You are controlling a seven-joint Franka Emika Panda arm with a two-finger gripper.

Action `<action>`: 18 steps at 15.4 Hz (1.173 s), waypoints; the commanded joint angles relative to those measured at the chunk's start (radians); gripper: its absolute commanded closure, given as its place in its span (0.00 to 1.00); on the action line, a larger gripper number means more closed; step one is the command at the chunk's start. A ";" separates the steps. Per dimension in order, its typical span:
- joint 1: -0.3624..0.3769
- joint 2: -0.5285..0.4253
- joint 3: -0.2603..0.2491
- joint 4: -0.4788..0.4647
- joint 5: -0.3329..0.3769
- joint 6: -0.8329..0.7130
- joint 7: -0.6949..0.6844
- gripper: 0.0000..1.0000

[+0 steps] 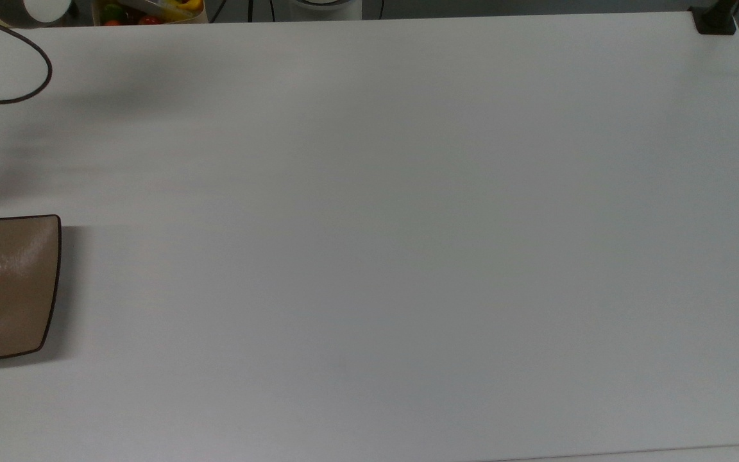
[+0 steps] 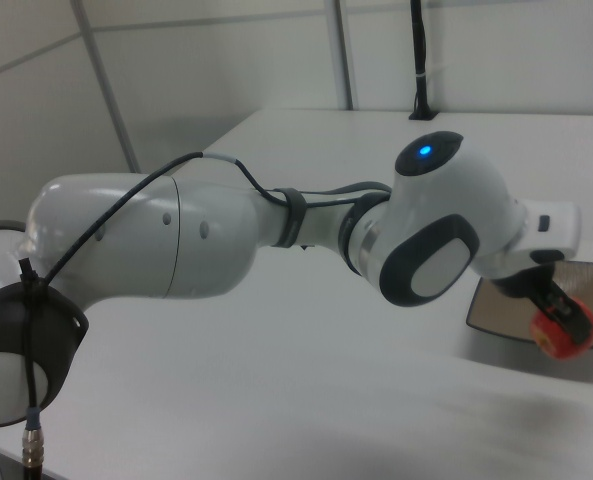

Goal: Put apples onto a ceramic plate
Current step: 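Carry the apple over the square plate and lower it in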

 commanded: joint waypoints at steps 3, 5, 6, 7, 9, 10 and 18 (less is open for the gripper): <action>0.071 0.035 0.020 0.005 0.015 0.137 0.018 0.51; 0.094 0.065 0.020 0.009 0.013 0.178 0.018 0.50; 0.102 0.084 0.017 0.011 0.013 0.194 0.018 0.50; 0.110 0.097 0.017 0.017 0.013 0.205 0.018 0.50; 0.122 0.124 0.017 0.036 0.013 0.208 0.018 0.45; 0.124 0.134 0.017 0.043 0.013 0.208 0.019 0.37; 0.124 0.129 0.019 0.043 0.010 0.197 0.042 0.00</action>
